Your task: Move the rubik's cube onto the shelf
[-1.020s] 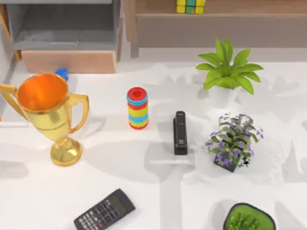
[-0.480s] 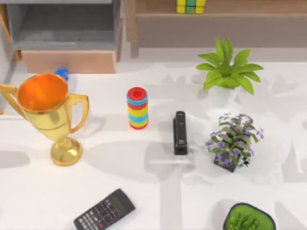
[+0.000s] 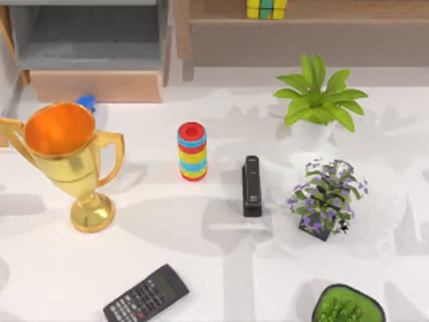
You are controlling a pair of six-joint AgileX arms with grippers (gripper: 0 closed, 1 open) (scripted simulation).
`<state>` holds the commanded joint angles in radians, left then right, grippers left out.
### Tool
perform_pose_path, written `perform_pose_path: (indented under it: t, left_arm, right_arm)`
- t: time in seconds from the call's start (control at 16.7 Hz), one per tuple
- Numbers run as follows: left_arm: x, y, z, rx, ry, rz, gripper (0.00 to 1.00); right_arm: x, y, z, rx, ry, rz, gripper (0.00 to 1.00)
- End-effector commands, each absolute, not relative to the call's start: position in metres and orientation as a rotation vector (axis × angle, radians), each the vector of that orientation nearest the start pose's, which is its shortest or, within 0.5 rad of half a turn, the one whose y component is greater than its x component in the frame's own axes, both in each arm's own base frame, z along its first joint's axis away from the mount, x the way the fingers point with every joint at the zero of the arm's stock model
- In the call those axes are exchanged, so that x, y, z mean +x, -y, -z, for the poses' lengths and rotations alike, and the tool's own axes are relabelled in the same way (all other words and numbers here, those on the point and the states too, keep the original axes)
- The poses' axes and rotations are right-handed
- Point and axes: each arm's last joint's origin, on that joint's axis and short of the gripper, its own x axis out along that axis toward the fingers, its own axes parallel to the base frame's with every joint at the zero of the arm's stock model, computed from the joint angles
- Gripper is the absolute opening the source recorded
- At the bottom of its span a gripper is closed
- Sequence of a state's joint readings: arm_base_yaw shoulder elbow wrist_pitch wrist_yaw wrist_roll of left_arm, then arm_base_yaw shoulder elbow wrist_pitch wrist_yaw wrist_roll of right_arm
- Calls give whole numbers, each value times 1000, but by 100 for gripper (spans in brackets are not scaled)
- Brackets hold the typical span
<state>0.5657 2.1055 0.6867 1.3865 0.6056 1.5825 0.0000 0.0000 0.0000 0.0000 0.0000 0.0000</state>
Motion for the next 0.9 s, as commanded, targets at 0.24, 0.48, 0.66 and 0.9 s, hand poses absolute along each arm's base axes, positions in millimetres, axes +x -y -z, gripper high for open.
perform_pose_path:
  t: [0.24, 0.48, 0.66, 0.9]
  left_arm:
    - [317, -173, -91, 1555, 1, 26, 0]
    - [315, -175, -90, 1550, -8, 27, 0]
    - [320, -175, -89, 1549, -10, 27, 0]
    - [334, -175, -88, 1546, -12, 32, 0]
  right_arm:
    - [106, 1, -160, 0, 0, 0, 100]
    - [106, 1, -160, 0, 0, 0, 100]
    - [106, 1, -160, 0, 0, 0, 100]
    - [106, 1, -160, 0, 0, 0, 100]
